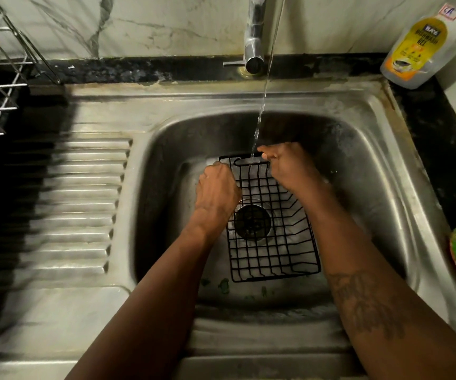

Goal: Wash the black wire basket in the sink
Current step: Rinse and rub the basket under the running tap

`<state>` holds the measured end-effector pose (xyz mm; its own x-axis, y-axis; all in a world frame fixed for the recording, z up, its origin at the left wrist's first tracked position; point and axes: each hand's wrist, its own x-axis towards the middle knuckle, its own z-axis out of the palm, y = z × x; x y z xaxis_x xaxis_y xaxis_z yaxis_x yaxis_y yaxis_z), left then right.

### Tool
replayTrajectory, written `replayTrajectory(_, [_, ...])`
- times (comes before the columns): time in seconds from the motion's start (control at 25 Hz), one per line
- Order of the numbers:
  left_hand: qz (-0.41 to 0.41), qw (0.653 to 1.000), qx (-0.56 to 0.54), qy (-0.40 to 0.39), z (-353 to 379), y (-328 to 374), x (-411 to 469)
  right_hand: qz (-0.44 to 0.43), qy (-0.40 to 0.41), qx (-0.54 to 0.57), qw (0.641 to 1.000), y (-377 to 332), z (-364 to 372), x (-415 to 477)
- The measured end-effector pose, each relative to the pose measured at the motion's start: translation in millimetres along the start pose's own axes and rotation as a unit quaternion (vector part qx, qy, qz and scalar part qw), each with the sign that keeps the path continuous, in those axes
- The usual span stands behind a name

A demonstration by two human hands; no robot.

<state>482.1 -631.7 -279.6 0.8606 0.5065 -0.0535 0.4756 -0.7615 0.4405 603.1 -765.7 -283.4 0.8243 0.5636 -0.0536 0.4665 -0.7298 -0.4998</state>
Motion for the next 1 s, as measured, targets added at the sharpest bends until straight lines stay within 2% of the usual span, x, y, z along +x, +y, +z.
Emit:
replayTrajectory(0.08, [0.012,1.0,0.007,-0.014,0.8,3.2,3.6,-0.091,-0.017,-0.019,0.995,-29.5,11.8,5.4])
replayTrajectory(0.2, [0.05,0.999,-0.002,-0.005,3.5,3.9,5.0,-0.13,-0.052,-0.038,0.989,-63.2,25.7,10.3])
replayTrajectory(0.28, [0.034,0.999,0.011,-0.01,3.1,0.0,4.8,-0.104,-0.038,-0.05,0.993,-54.0,15.6,5.4])
replayTrajectory(0.44, [0.01,1.0,0.008,-0.009,1.6,-5.0,3.6,0.043,-0.019,-0.02,0.999,14.8,-21.7,-13.0])
replayTrajectory(0.52, [0.012,1.0,0.009,-0.01,-0.3,0.1,1.3,0.054,0.008,-0.04,0.998,24.7,-22.9,-11.0])
replayTrajectory(0.6, [0.0,1.0,0.007,-0.017,-1.2,3.5,0.8,-0.007,0.02,-0.048,0.999,6.4,-9.5,-3.0])
replayTrajectory(0.68, [0.008,1.0,0.018,-0.019,-3.1,7.1,0.1,-0.09,0.0,-0.053,0.995,-22.3,14.4,7.4])
replayTrajectory(0.8, [0.032,0.999,0.02,-0.004,-6.0,7.3,-1.7,-0.146,0.006,-0.097,0.985,-44.2,30.8,12.5])
replayTrajectory(0.88, [0.009,1.0,0.023,-0.007,-4.7,4.0,-1.8,-0.104,0.02,-0.105,0.989,-24.9,16.8,7.6])
replayTrajectory(1.0, [0.003,1.0,0.011,-0.008,1.0,-1.2,1.5,0.045,0.035,-0.076,0.995,22.0,-14.6,-6.8])
